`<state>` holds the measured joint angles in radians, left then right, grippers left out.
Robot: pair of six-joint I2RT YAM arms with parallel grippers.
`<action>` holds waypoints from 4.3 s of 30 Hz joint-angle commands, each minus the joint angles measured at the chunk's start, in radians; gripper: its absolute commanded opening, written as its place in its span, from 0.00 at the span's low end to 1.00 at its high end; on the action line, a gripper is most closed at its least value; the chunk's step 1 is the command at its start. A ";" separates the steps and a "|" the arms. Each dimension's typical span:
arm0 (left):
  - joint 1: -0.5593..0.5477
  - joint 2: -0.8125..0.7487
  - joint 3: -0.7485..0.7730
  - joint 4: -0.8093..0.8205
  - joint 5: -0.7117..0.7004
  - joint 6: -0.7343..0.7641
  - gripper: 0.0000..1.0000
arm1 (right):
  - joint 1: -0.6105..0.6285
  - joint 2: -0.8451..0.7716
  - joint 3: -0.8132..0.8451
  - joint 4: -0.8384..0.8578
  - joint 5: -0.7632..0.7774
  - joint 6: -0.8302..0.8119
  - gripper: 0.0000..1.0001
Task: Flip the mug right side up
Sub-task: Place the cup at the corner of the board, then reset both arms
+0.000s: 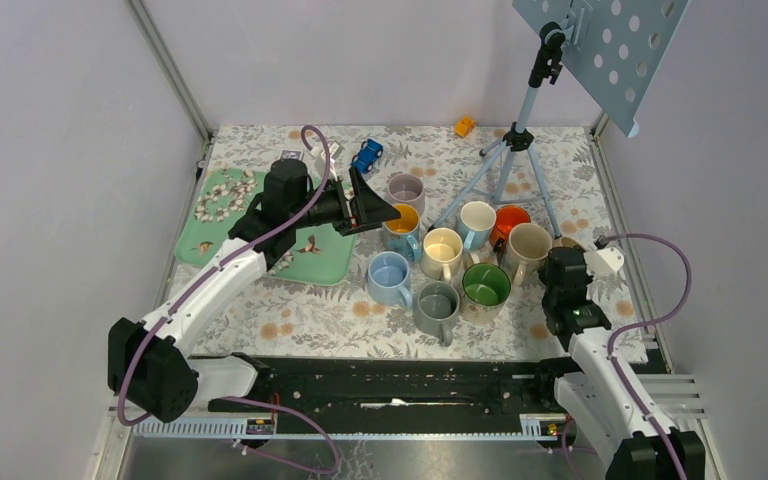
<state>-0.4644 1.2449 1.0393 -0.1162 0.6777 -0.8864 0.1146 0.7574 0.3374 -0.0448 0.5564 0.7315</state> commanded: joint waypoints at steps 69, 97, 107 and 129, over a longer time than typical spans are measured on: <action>-0.005 -0.046 0.027 -0.007 0.001 0.041 0.99 | -0.010 -0.052 0.420 -0.644 -0.163 -0.059 1.00; -0.005 -0.101 0.153 -0.344 -0.397 0.311 0.99 | 0.199 0.014 0.609 -0.473 -0.480 -0.084 1.00; -0.004 -0.138 0.177 -0.393 -0.559 0.365 0.99 | 0.540 0.208 0.818 -0.437 -0.286 -0.124 1.00; -0.005 -0.197 0.223 -0.416 -0.661 0.410 0.99 | 0.612 0.305 0.817 -0.112 -0.475 -0.224 1.00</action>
<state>-0.4644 1.0760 1.2285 -0.5446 0.0399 -0.5041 0.7200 1.0779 1.1652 -0.2428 0.1184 0.5201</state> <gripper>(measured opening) 0.989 0.994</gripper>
